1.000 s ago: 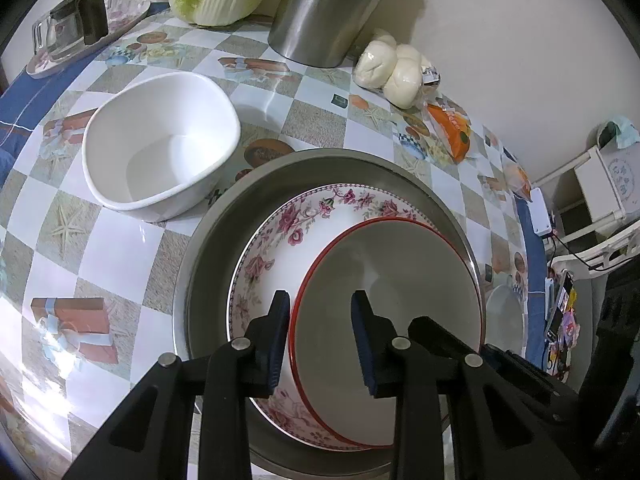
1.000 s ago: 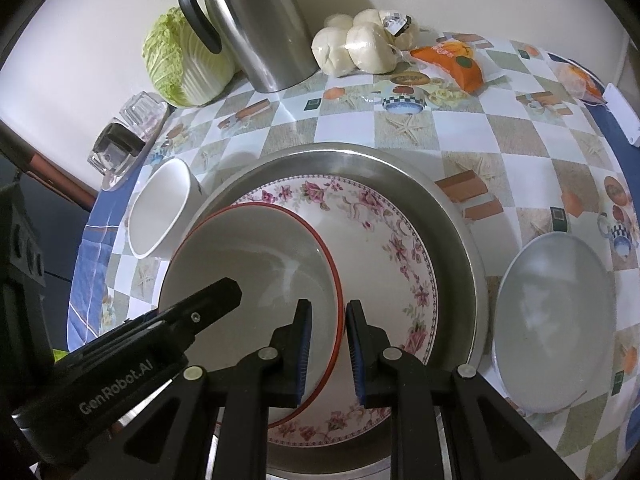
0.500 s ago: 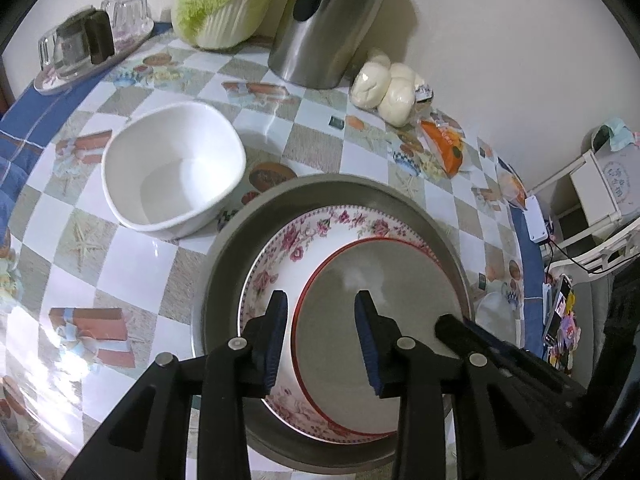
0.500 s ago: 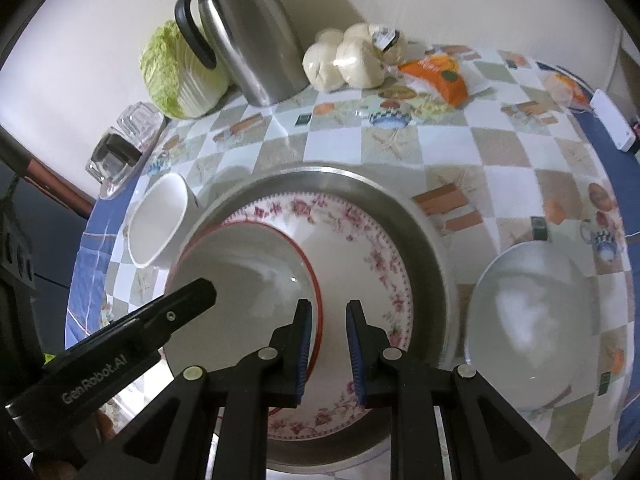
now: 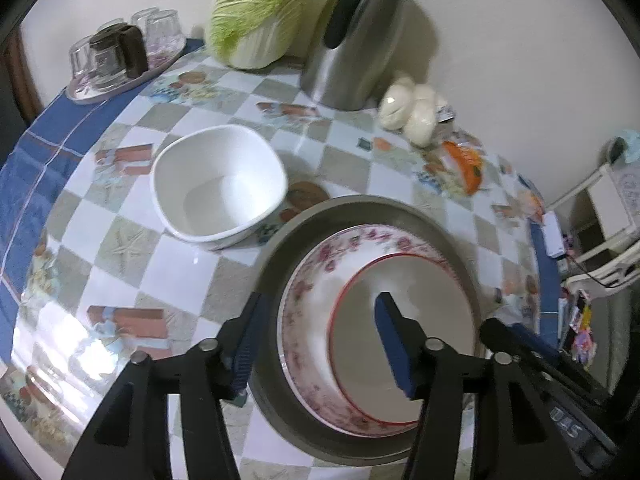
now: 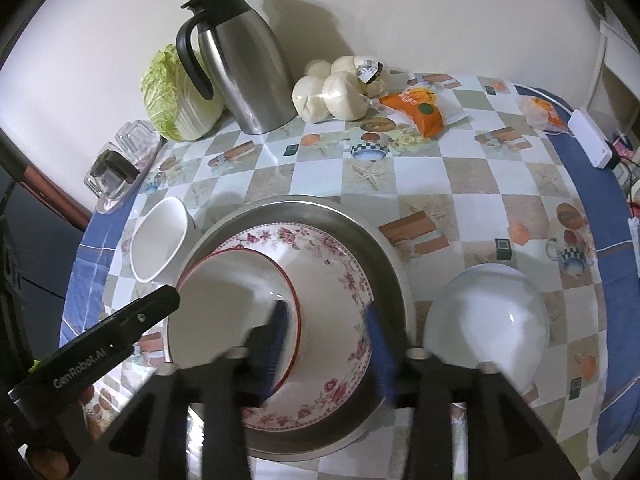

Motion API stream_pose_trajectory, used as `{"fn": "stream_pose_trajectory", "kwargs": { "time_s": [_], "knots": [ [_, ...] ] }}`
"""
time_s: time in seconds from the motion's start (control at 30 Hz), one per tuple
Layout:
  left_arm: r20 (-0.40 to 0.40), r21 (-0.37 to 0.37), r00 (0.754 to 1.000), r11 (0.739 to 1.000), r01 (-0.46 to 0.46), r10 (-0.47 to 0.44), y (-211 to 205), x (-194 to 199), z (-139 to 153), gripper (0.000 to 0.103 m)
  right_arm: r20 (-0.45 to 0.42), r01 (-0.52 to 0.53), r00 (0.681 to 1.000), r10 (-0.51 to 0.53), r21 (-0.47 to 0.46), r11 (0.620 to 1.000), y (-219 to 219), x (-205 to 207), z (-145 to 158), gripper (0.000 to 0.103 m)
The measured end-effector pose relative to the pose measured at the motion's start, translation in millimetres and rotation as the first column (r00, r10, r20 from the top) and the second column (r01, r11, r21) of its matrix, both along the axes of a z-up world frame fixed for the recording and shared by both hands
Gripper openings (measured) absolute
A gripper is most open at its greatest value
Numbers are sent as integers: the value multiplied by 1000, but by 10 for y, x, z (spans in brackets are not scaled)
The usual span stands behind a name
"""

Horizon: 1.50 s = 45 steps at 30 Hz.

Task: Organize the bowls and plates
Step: 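Open both grippers and lift them off the red-rimmed bowl, then move both tools to the square white dish rim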

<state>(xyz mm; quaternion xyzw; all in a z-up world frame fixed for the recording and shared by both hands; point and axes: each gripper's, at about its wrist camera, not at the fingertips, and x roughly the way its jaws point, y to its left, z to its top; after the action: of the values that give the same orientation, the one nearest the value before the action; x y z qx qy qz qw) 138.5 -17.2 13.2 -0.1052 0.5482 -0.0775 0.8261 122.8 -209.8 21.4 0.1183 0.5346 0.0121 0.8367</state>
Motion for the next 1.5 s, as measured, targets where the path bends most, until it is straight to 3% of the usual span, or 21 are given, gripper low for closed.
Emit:
{"fn": "stream_pose_trajectory", "kwargs": {
  "time_s": [0.03, 0.17, 0.23, 0.3, 0.33, 0.37, 0.43, 0.73, 0.93, 1.07, 1.37, 1.5],
  "knots": [
    [1, 10, 1000, 1000, -7, 7, 10, -1, -6, 71, 4, 1, 1000, -1, -3, 1000, 2, -4, 6, 68],
    [-2, 21, 1000, 1000, -22, 22, 47, 3, -18, 73, 10, -7, 1000, 7, -6, 1000, 13, 0, 11, 77],
    [0, 36, 999, 999, -35, 35, 62, 6, -27, 87, 9, -12, 1000, 12, -10, 1000, 20, 5, -7, 82],
    [15, 44, 999, 998, -50, 49, 86, 2, -25, 91, 11, -22, 1000, 22, -10, 1000, 28, 10, -21, 90],
    [22, 47, 998, 997, -56, 55, 97, 0, -23, 92, 16, -28, 999, 28, -8, 1000, 36, 9, -26, 102],
    [32, 54, 997, 996, -66, 64, 113, -1, -22, 92, 24, -33, 999, 33, -6, 999, 40, 8, -27, 103],
    [48, 71, 996, 994, -79, 75, 131, 0, -19, 99, 41, -44, 998, 45, -21, 999, 62, 0, -8, 103],
    [97, 113, 991, 988, -100, 90, 159, -11, 21, 100, 59, -60, 996, 63, -44, 997, 120, 4, -10, 103],
    [139, 117, 986, 987, -110, 94, 194, -21, 70, 100, 100, -9, 995, 17, -74, 997, 84, -14, 50, 103],
    [197, 141, 975, 981, -130, 101, 227, -43, 126, 100, 129, 20, 991, -16, -24, 1000, 31, -40, 119, 103],
    [231, 72, 964, 986, -152, 132, 429, -37, 186, 100, 157, 22, 987, -16, -31, 999, 147, -83, 182, 103],
    [236, 110, 961, 979, -173, 143, 510, -40, 181, 100, 160, 6, 987, 2, -51, 999, 277, -82, 199, 103]
  ]
}}
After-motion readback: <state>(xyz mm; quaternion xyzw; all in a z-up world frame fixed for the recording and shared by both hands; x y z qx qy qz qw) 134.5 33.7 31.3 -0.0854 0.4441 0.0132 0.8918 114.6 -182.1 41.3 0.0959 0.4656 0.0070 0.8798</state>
